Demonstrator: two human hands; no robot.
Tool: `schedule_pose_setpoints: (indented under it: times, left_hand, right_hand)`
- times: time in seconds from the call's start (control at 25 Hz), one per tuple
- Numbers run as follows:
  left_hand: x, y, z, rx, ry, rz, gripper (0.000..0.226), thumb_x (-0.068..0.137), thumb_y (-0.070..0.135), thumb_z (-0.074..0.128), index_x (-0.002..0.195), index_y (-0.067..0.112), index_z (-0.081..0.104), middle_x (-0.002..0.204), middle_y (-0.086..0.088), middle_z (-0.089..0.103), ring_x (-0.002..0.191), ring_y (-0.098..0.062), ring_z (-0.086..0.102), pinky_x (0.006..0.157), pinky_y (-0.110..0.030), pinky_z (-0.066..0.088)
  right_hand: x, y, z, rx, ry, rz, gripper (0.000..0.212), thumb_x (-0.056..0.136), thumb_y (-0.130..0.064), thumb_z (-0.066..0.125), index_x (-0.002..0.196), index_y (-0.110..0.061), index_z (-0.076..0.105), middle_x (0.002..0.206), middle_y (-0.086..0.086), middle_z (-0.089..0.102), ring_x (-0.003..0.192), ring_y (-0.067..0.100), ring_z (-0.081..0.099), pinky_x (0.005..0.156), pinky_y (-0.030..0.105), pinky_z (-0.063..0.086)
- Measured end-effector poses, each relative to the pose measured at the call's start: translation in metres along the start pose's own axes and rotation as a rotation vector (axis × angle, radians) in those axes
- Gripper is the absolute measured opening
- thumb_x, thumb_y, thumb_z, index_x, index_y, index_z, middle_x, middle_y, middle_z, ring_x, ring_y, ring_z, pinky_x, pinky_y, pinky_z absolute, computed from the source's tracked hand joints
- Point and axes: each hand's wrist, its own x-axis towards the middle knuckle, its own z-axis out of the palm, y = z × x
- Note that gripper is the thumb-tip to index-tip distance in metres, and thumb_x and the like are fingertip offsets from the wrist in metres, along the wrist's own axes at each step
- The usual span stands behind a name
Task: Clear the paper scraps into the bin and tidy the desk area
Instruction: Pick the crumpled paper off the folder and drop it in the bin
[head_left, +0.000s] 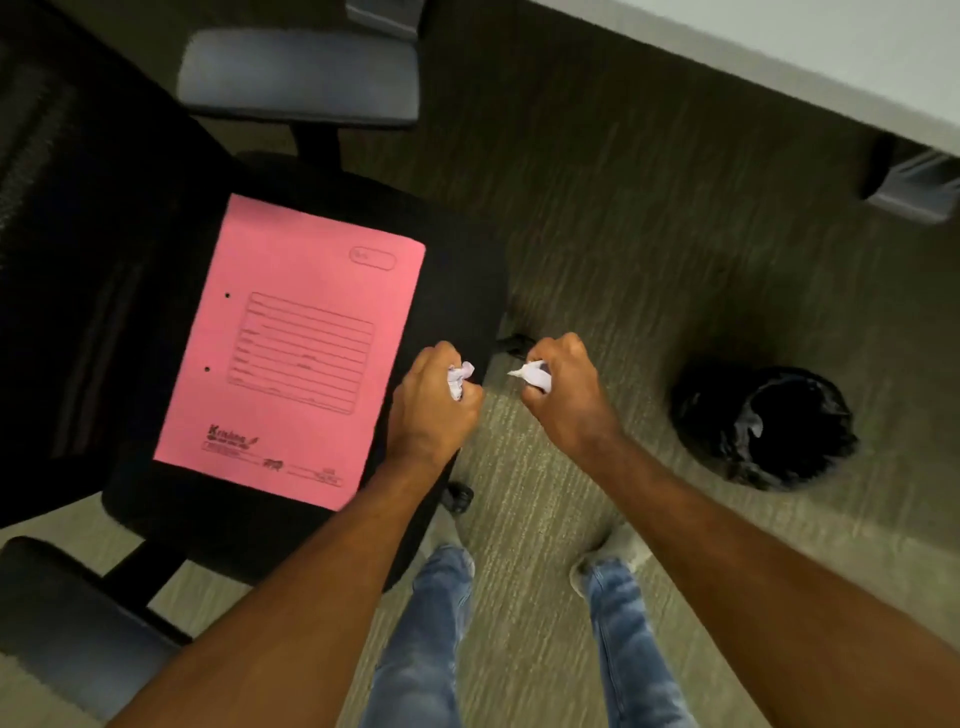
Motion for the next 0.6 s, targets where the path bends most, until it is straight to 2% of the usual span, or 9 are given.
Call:
schedule_pose_setpoints:
  times: [0.24,0.44,0.6]
  left_hand:
    - [-0.025,0.096,0.099,0.019,-0.124,0.132,0.014,0.080,0.014,0.064,0.088,0.017,0.052,0.095,-0.003,0.059,0.081,-0.032,0.058,0.065,-0.043,0.049]
    - [-0.048,0.165,0.188,0.044,-0.254,0.282,0.014,0.079,0.011,0.066,0.088,0.013,0.055,0.093,-0.007,0.060,0.079,-0.032,0.058,0.068,-0.046,0.052]
    - [-0.067,0.215,0.262,0.073,-0.349,0.381,0.014,0.079,0.011,0.067,0.086,0.013,0.055,0.091,-0.007,0.060,0.077,-0.033,0.059,0.068,-0.048,0.053]
  right_hand:
    - [-0.043,0.112,-0.082,0.024,0.123,0.126,0.018,0.085,-0.008,0.075,0.098,-0.013,0.064,0.105,0.001,0.047,0.086,0.018,0.055,0.073,0.031,0.043]
    - [-0.080,0.202,-0.141,0.067,0.210,0.252,0.019,0.085,-0.007,0.075,0.100,-0.010,0.064,0.107,0.007,0.049,0.089,0.025,0.059,0.080,0.040,0.051]
    - [-0.107,0.274,-0.179,0.103,0.268,0.374,0.023,0.084,-0.004,0.075,0.104,-0.010,0.063,0.112,0.009,0.051,0.091,0.027,0.060,0.080,0.038,0.051]
